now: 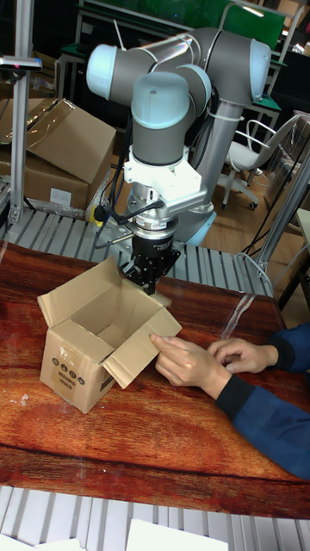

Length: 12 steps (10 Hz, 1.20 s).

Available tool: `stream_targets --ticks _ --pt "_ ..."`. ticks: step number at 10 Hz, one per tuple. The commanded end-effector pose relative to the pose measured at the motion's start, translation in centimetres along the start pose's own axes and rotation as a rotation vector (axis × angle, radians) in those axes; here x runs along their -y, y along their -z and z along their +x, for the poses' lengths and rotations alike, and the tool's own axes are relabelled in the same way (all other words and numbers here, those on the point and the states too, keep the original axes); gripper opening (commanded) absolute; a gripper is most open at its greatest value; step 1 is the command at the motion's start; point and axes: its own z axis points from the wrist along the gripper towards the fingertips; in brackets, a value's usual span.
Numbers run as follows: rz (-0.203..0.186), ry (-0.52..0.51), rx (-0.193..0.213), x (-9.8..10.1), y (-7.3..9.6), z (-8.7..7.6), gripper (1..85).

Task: Open a box

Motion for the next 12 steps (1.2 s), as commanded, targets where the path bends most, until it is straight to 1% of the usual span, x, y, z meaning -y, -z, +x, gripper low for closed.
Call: stream_targets --ticks 1,3,4,6,8,9,10,11,12 --pt "0.037 -0.006 0.018 0.4 -0.8 -0.4 1.0" --pt "0.046 -0.001 0.019 0.7 -0.8 -0.3 1.0" --pt "0.044 -0.001 0.017 0.7 -0.7 -0.3 1.0" --pt "0.026 -0.008 -0.003 0.2 0.2 0.1 1.0" --pt "0.0 -0.025 -0.042 -0.6 2.2 0.6 1.0" --pt "-0.012 -0.036 -0.071 -1.3 3.8 0.8 1.0" --pt "-0.022 -0.031 -0.083 -1.4 5.0 0.8 1.0" --pt "-0.01 -0.017 -0.091 -0.7 5.8 0.8 1.0" --pt "0.035 0.003 -0.087 0.6 5.9 0.2 1.0"
